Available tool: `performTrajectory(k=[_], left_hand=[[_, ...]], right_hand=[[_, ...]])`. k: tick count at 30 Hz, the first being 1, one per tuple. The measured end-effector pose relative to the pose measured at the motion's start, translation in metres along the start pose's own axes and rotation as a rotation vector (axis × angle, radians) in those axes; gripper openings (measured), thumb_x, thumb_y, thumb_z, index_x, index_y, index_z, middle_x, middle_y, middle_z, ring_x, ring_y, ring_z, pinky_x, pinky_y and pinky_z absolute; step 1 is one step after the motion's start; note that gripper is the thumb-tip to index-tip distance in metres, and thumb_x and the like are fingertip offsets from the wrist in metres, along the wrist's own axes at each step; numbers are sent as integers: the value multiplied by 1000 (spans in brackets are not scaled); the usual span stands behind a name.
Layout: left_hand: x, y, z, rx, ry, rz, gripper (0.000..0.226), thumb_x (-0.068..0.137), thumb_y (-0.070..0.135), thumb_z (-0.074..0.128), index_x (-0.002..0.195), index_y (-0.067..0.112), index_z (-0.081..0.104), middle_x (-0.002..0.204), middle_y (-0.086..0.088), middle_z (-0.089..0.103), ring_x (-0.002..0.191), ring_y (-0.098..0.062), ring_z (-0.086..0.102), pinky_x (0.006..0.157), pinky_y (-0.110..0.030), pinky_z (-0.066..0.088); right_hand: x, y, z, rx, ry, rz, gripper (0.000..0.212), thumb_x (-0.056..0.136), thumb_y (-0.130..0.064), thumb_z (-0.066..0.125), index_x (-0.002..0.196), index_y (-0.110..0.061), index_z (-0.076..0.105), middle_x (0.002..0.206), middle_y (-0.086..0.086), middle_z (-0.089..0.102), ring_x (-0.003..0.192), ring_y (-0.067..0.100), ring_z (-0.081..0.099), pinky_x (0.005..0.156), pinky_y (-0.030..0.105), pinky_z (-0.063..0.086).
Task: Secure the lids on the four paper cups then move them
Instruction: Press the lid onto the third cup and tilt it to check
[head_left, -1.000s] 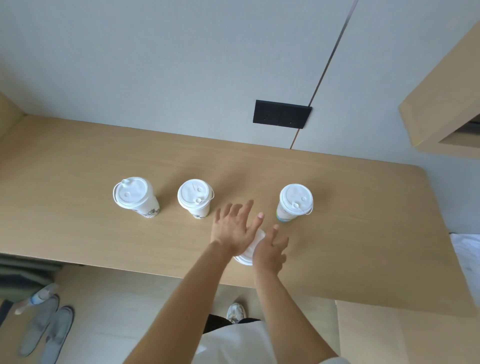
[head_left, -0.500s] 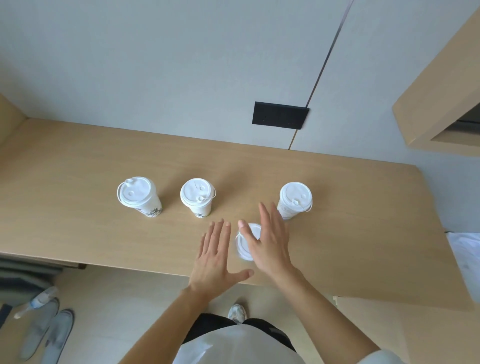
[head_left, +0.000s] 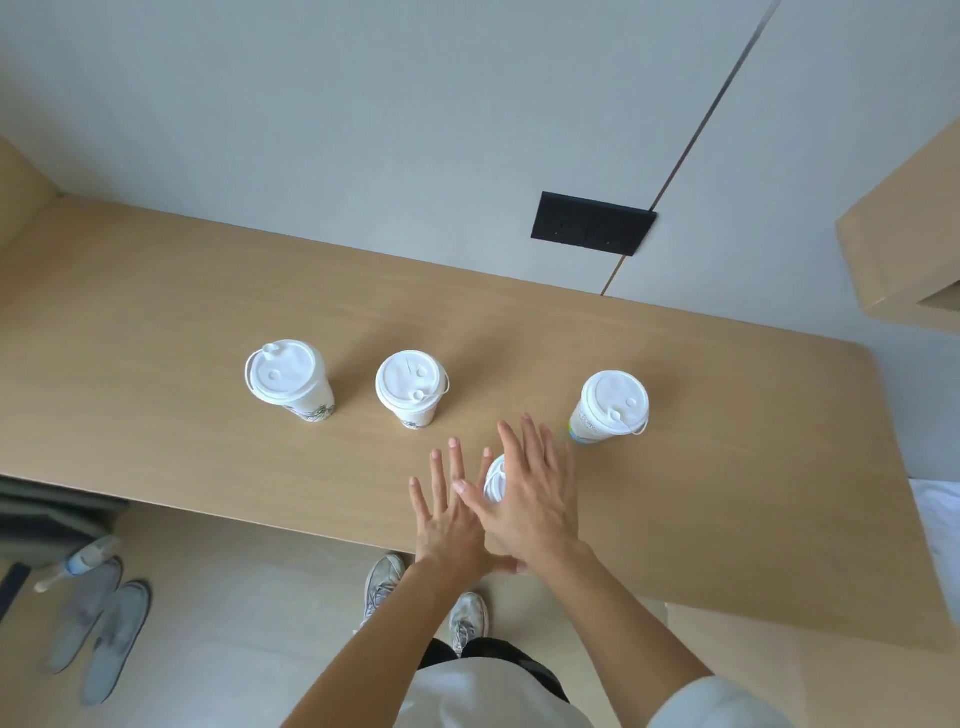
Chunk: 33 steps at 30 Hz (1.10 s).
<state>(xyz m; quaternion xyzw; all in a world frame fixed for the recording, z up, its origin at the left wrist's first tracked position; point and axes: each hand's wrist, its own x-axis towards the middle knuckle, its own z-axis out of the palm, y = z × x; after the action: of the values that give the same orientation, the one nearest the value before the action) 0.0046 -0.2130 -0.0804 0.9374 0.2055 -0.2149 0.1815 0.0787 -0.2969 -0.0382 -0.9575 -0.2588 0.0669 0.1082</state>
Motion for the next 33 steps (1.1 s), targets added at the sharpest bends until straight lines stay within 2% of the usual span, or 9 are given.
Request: performTrajectory(k=[5, 8, 10, 12, 14, 16, 21, 29, 33], left_hand=[[-4, 0, -12, 33, -39, 13, 140, 78, 73, 68, 131, 41, -57, 153, -12, -53, 149, -39, -36, 125, -62, 4], [-8, -9, -25, -81, -97, 89, 124, 85, 55, 72, 145, 51, -36, 161, -10, -44, 155, -39, -25, 126, -56, 15], [-11, -21, -32, -280, -99, 135, 116, 82, 59, 75, 158, 48, -12, 171, -6, -22, 159, -32, -16, 126, -49, 19], [-19, -33, -44, -542, -49, 181, 105, 81, 59, 78, 162, 40, 15, 169, 2, 24, 157, -18, 19, 120, -26, 28], [-32, -40, -65, -788, -16, 159, 78, 86, 58, 74, 152, 44, 36, 141, 17, 57, 125, 3, 55, 97, -4, 39], [-44, -40, -91, -986, 11, 86, 50, 91, 63, 65, 136, 49, 50, 120, 18, 68, 97, 3, 67, 81, -8, 50], [-57, -51, -133, -1211, 103, -40, 35, 105, 48, 50, 104, 23, 75, 92, -5, 75, 66, -17, 67, 61, -33, 53], [-65, -75, -162, -1269, 119, 4, 28, 97, 39, 65, 120, 25, 74, 110, 8, 77, 91, -12, 71, 68, -29, 58], [-68, -83, -174, -1264, 87, -40, 30, 97, 45, 62, 112, 23, 76, 100, 0, 79, 73, -22, 73, 62, -34, 53]], right_hand=[[-1, 2, -3, 156, 9, 61, 76, 82, -68, 57, 141, -20, 57, 147, 5, 58, 134, 30, 55, 98, 44, 55], [-3, 10, -20, 392, -67, 184, 66, 84, -56, 71, 140, -23, 58, 136, -6, 62, 127, 18, 57, 101, 35, 47], [-7, 17, -34, 615, -81, 315, 55, 85, -49, 78, 133, -26, 64, 131, -11, 66, 124, 12, 59, 99, 26, 45], [-10, 19, -51, 883, -74, 472, 46, 79, -49, 81, 119, -30, 70, 120, -15, 69, 118, 10, 64, 89, 21, 46], [-12, 15, -66, 1131, -57, 596, 45, 71, -54, 77, 110, -31, 73, 112, -15, 72, 114, 9, 66, 83, 23, 47], [-13, 8, -73, 1266, -56, 645, 46, 69, -53, 75, 107, -26, 75, 107, -13, 74, 115, 12, 67, 88, 29, 51], [-20, -17, -83, 1468, -71, 665, 51, 57, -60, 79, 97, -29, 81, 99, -11, 75, 123, 27, 67, 111, 52, 48], [-21, -41, -90, 1566, -44, 616, 60, 58, -57, 79, 111, -29, 76, 109, -9, 75, 127, 29, 64, 112, 54, 46], [-19, -51, -92, 1609, -29, 593, 68, 57, -54, 81, 119, -25, 72, 110, -6, 75, 118, 27, 69, 107, 53, 51]])
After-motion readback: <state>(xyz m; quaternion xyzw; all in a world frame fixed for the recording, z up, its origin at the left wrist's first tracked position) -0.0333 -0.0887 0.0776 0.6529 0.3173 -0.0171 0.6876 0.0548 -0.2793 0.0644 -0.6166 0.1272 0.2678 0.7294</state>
